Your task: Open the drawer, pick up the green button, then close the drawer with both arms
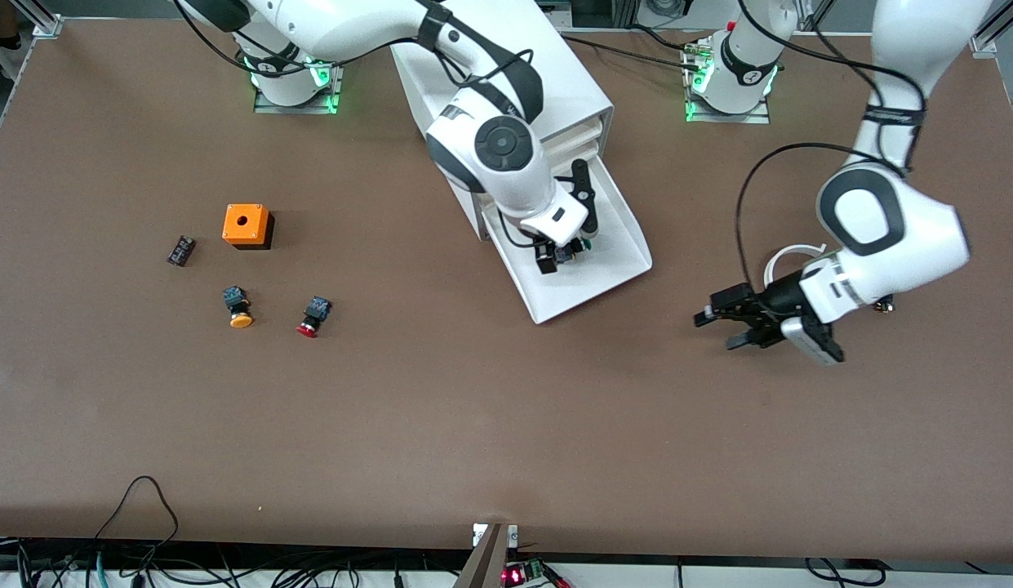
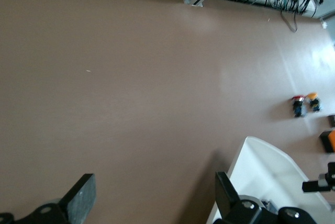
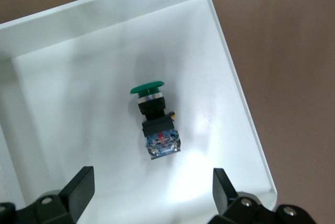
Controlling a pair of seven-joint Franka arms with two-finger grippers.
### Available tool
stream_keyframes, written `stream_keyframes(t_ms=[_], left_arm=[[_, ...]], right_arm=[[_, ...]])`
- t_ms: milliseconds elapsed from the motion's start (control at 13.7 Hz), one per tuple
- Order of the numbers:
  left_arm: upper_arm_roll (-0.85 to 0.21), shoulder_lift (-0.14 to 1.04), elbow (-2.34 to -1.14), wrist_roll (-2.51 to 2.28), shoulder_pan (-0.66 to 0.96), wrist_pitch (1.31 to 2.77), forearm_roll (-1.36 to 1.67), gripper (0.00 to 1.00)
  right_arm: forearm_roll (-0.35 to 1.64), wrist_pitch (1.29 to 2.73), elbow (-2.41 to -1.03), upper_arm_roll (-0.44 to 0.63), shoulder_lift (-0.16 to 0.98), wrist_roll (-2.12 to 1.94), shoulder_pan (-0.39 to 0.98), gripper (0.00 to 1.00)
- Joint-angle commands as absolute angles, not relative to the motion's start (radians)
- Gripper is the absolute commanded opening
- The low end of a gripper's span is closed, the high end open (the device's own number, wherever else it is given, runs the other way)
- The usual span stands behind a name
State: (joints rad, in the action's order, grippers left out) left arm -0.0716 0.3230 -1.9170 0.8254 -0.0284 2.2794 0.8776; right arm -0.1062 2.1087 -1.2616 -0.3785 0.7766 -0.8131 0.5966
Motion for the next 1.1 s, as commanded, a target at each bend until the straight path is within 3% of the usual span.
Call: stream_keyframes(t_ms=[0, 731, 1023], left_arm=[[-0.049, 0.259, -1.859, 0.819, -0.048, 2.2, 0.624, 1.0], [-0.023, 0.179, -1.505, 0.505, -0.041, 1.723, 0.028, 1.0], [-0.034, 0.181, -1.48, 0.211, -0.035, 1.646, -0.015, 1.0]], right_arm=[[-0.133, 2.098, -1.215, -0.377, 0.821, -0.85, 0.607, 1.0], [-0.144, 2.183, -1.143, -0.354, 0.934, -0.838, 0.652, 1.0], [-0.144, 2.178, -1.135, -0.318, 0.946, -0.839, 0.686, 1.0]])
